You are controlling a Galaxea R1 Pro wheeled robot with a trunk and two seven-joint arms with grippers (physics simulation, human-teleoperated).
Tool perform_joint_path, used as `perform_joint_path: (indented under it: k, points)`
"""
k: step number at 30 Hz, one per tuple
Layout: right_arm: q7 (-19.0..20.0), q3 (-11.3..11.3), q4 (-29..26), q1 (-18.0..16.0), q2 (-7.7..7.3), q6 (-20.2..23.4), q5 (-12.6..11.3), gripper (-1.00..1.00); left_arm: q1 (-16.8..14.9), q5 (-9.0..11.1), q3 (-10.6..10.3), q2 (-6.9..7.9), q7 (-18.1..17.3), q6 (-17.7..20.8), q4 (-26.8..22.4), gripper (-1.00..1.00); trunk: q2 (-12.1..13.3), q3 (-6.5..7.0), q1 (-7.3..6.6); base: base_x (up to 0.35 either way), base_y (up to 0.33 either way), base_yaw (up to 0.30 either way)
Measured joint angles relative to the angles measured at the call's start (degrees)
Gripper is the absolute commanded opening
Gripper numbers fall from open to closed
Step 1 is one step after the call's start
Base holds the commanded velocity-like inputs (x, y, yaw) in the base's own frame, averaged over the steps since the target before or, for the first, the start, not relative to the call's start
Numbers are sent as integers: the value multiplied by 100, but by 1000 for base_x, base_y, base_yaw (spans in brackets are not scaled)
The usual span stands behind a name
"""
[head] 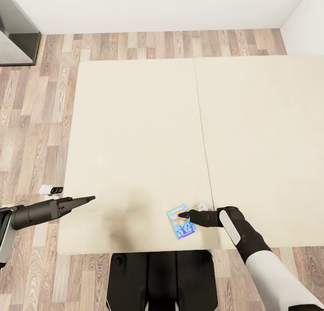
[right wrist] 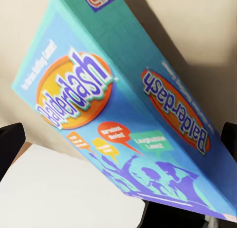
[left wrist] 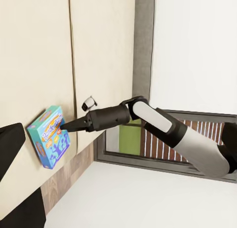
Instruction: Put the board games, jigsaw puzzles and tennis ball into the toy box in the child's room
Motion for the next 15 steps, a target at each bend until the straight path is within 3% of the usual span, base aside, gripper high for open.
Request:
perform_joint_path:
  k: [15]
  points:
    - [19,0,9,-2,41,23,-23,100,2,-1,0,1,0,0,0,100,0,0,0,0,0,0]
